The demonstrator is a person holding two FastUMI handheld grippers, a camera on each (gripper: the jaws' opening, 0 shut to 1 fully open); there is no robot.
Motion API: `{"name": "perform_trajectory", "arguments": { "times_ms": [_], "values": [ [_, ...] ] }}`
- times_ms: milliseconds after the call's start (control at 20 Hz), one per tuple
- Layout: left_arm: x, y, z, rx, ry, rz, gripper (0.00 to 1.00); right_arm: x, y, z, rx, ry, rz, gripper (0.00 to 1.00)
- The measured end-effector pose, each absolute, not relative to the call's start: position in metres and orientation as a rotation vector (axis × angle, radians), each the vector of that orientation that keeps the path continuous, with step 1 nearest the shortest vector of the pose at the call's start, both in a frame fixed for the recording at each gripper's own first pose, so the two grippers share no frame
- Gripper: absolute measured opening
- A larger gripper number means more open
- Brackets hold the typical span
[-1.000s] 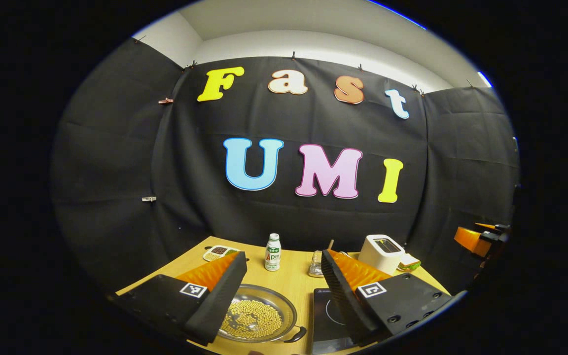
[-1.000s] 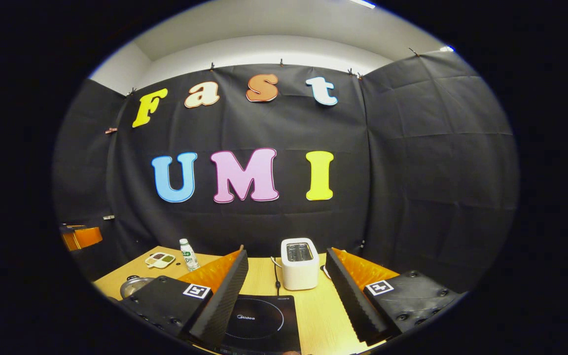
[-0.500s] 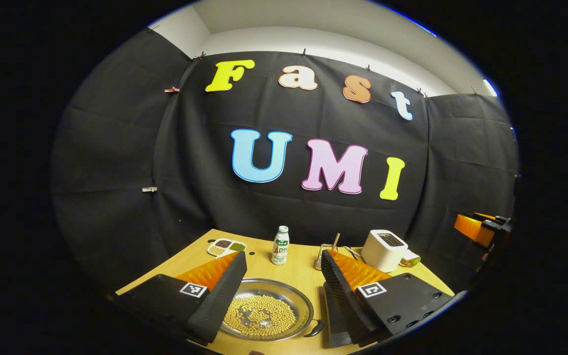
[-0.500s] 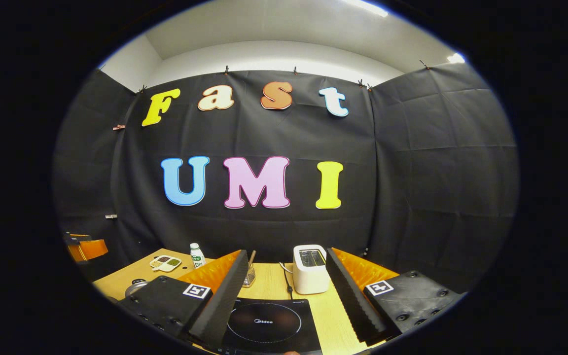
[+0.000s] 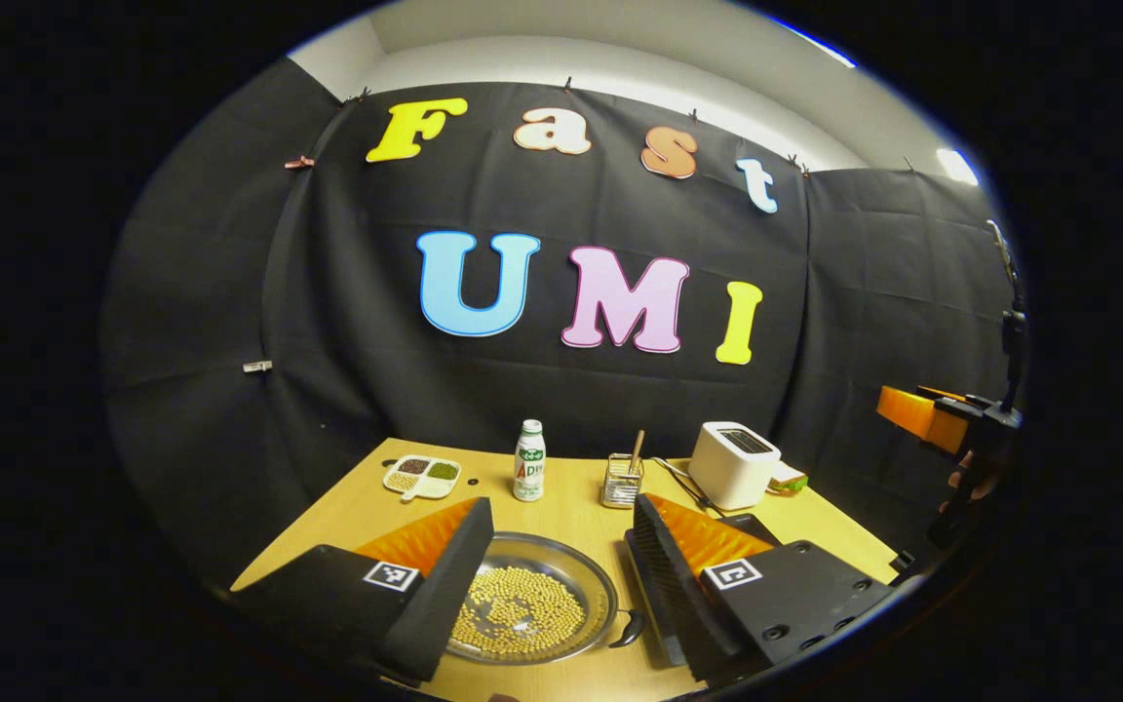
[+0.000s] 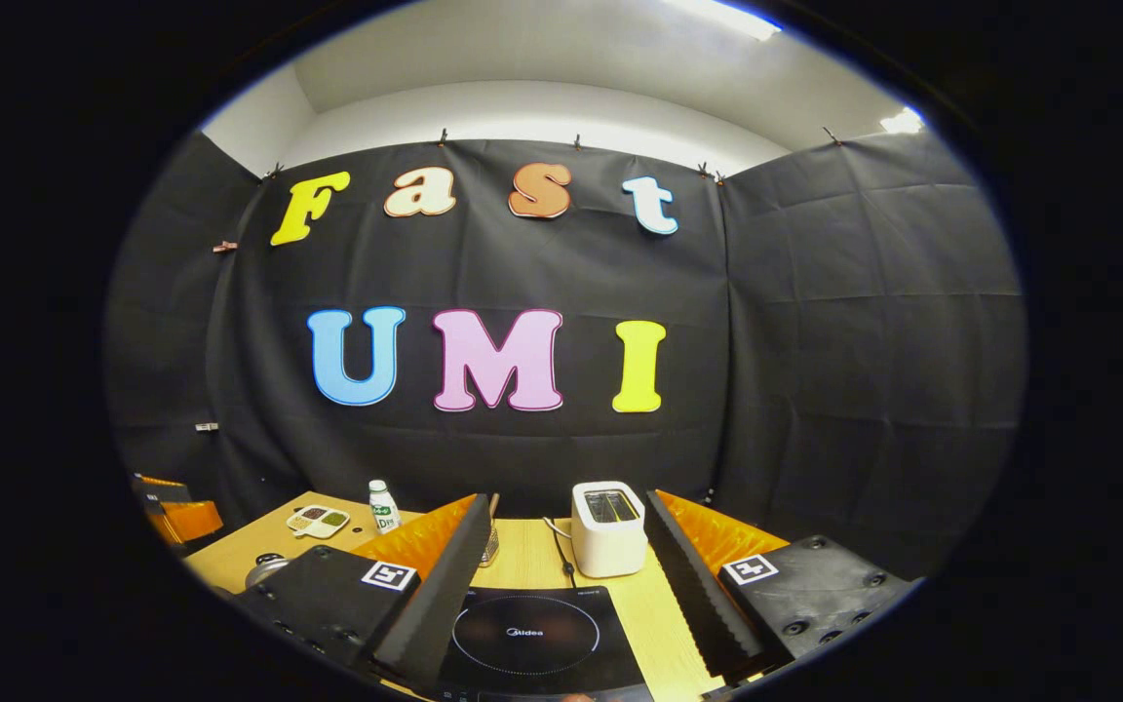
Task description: First push the handle of the pot to place it horizontally, then grasp the pot with both hands and set it on the induction cooktop.
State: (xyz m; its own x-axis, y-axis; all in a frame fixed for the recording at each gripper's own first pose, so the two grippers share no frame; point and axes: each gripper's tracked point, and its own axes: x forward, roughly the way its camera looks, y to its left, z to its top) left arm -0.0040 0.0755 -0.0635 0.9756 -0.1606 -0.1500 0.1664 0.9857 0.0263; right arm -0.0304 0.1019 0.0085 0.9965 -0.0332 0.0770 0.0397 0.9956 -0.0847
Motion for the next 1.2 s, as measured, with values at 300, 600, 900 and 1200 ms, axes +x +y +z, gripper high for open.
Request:
{"name": "perform_trajectory", "arguments": {
  "times_ms": [300, 600, 900, 1200],
  "values": [
    [-0.007, 0.079, -0.1, 0.058, 0.284, -0.22, 0.53, -0.04, 0.104, 0.011, -0.086, -0.092, -0.049, 0.98],
    [-0.021, 0.081, -0.152, 0.151, 0.441, -0.289, 0.17, -0.046, 0.105, -0.001, -0.08, -0.078, -0.071, 0.98],
    [-0.045, 0.075, -0.224, 0.154, 0.627, -0.361, 0.05, -0.046, 0.112, -0.025, -0.088, -0.013, -0.066, 0.98],
    [-0.053, 0.069, -0.272, 0.151, 0.77, -0.38, 0.05, -0.032, 0.102, -0.04, -0.1, 0.034, -0.072, 0.98]
  ]
}}
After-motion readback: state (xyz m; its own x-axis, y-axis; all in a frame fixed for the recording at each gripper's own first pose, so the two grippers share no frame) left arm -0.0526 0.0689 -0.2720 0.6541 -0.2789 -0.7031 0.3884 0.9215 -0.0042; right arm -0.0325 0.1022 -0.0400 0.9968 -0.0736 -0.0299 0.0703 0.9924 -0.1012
